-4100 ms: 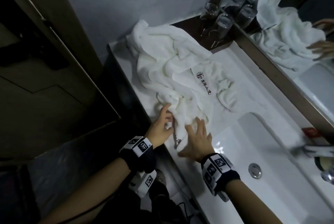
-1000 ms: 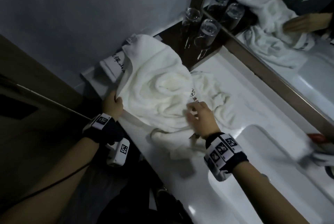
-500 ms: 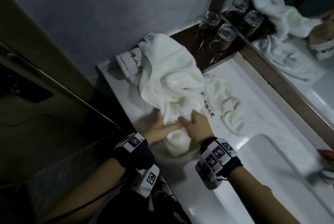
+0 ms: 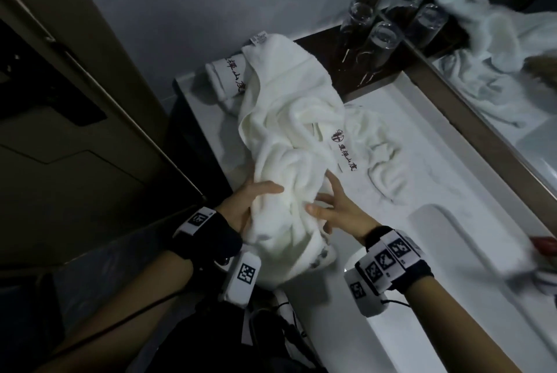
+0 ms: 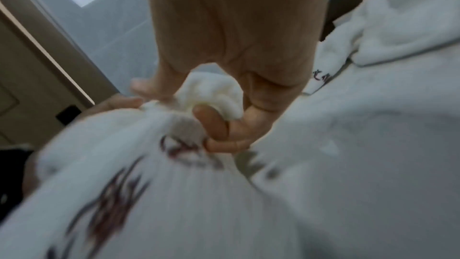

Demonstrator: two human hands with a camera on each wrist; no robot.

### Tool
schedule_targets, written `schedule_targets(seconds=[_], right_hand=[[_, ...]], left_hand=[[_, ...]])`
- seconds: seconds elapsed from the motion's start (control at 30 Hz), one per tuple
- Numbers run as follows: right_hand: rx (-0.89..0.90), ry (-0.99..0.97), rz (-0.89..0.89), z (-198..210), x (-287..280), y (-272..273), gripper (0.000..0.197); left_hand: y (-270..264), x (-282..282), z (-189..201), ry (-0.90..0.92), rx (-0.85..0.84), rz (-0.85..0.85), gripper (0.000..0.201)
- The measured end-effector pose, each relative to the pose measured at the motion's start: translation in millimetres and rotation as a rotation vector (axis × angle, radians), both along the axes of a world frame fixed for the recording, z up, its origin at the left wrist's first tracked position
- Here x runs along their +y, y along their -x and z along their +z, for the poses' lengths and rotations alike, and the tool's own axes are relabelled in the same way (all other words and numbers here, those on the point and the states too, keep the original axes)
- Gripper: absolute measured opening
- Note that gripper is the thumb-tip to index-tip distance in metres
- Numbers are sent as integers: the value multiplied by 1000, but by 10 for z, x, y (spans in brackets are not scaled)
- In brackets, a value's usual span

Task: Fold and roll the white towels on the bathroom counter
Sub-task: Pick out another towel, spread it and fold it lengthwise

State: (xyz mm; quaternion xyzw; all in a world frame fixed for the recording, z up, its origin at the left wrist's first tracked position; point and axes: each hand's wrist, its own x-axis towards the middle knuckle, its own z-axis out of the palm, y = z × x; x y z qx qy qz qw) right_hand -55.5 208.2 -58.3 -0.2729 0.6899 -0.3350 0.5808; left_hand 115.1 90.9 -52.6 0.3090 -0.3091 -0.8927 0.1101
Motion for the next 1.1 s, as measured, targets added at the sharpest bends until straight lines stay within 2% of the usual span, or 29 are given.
schedule_targets(seconds=[0.07, 0.1, 0.17, 0.23, 0.27, 0.33, 0.4, 0.47, 0.53, 0.6, 0.7, 0.8, 0.9, 1.0, 1.03, 1.1], right_hand=[[-25, 65, 18, -22, 27, -85, 107], [13, 119, 30, -35, 26, -137, 106], [149, 210, 6, -56, 10, -220, 94], [302, 212, -106, -42, 7, -240, 77], [368, 198, -181, -42, 12, -232, 72], [363, 207, -338, -25, 29, -202, 69], [231, 260, -468, 33, 47, -161, 69], [127, 331, -530, 94, 74, -114, 58], [132, 414, -541, 134, 113, -76, 47], [254, 471, -498, 148, 161, -57, 48], [411, 496, -315, 95, 244, -83, 57], [451, 498, -26, -20, 357, -90, 77], [623, 380, 256, -187, 452, -49, 89], [890, 307, 280, -295, 435, -25, 90], [1000, 290, 263, -306, 416, -9, 89], [1108, 276, 191, -306, 398, 43, 84]], left_hand=[[-24, 97, 10, -56, 110, -186, 38], [-29, 154, 7, -15, 97, -270, 37], [-28, 262, 5, 219, -78, -330, 43], [-69, 347, -40, 555, -260, -365, 61], [-107, 384, -77, 699, -331, -408, 64], [-213, 458, -180, 883, -527, -464, 46], [-300, 514, -260, 976, -730, -429, 31], [-355, 548, -306, 932, -799, -301, 32], [-383, 575, -290, 855, -773, -146, 39], [-424, 590, -269, 787, -730, -18, 48], [-527, 605, -277, 689, -729, 75, 56], [-645, 613, -316, 664, -833, 54, 55], [-778, 596, -359, 654, -895, 14, 57], [-935, 572, -388, 693, -926, 10, 52], [-984, 566, -400, 716, -933, -1, 51], [-1080, 568, -409, 758, -952, -42, 50]])
